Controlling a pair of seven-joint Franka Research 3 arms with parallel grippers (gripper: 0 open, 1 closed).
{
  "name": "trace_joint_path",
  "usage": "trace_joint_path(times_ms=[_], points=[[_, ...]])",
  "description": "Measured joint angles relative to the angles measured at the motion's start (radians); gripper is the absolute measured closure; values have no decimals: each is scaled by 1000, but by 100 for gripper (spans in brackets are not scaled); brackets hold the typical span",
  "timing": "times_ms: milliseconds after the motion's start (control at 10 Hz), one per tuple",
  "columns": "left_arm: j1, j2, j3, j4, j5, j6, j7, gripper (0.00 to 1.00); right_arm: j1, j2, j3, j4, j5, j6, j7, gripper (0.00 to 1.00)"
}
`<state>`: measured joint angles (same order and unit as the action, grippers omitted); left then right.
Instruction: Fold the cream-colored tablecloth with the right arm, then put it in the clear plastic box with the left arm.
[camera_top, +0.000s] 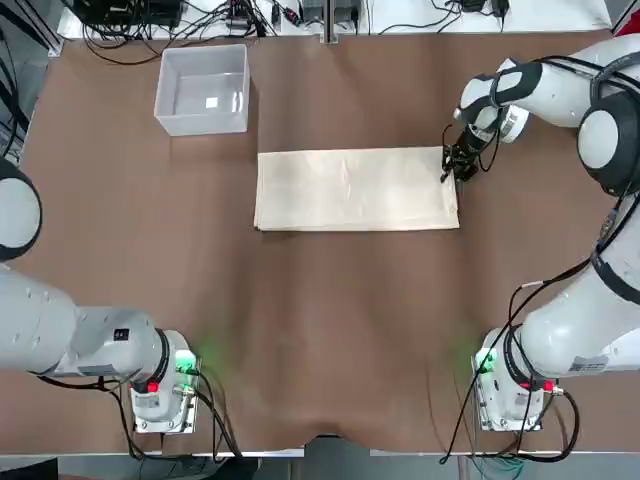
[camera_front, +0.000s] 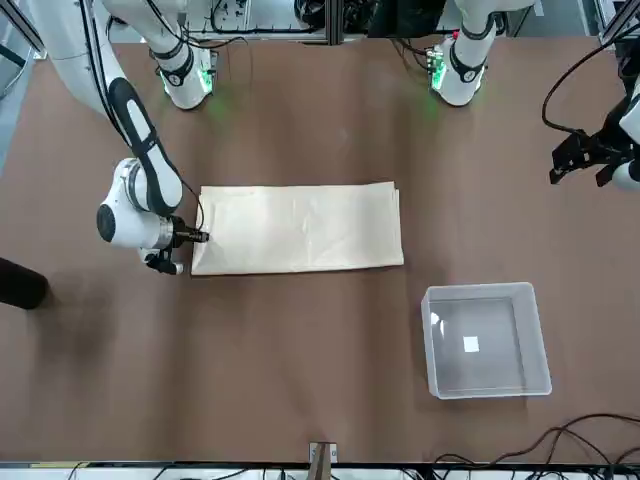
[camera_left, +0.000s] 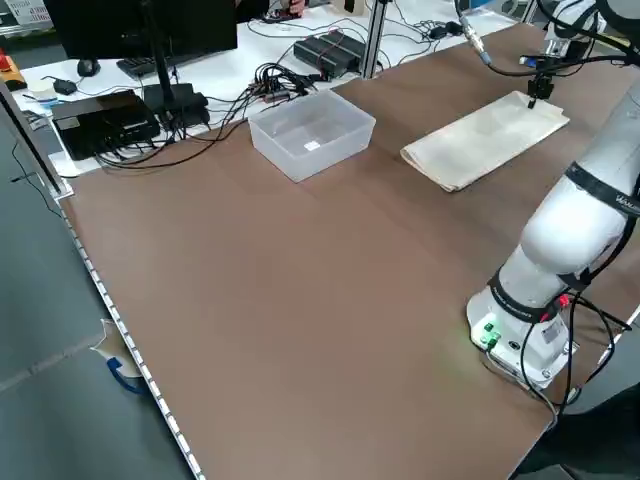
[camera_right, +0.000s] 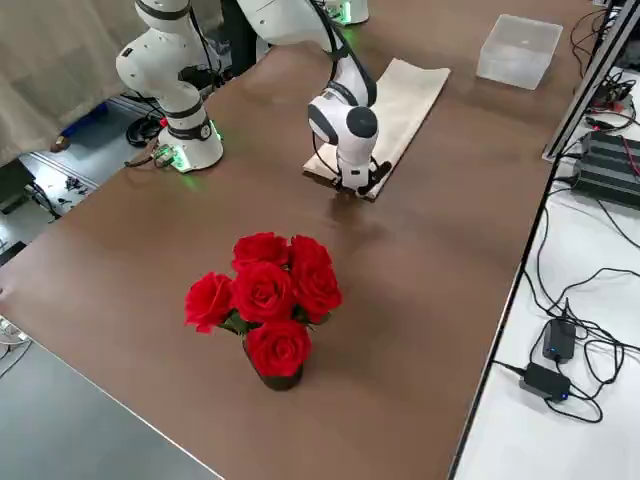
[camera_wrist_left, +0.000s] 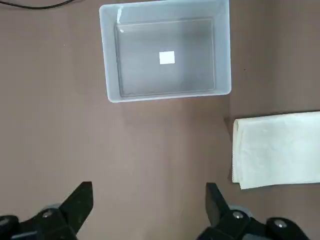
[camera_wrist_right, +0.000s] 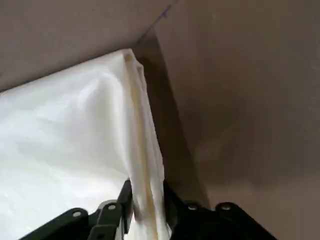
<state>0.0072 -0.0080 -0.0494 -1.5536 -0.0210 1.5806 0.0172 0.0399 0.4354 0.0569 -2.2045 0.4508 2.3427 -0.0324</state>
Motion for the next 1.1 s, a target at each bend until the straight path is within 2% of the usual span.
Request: trace_joint_path(times_ms=[200,400,1100], points=[[0,0,0,0,0,0,0,1,0,-6,3,0,2,-1,1,88],[0,0,0,0,0,0,0,1,0,-7,3,-1,2,-1,1,96],[1,0,0,0,0,0,0,1,0,-38,3,0,2,0,1,96]])
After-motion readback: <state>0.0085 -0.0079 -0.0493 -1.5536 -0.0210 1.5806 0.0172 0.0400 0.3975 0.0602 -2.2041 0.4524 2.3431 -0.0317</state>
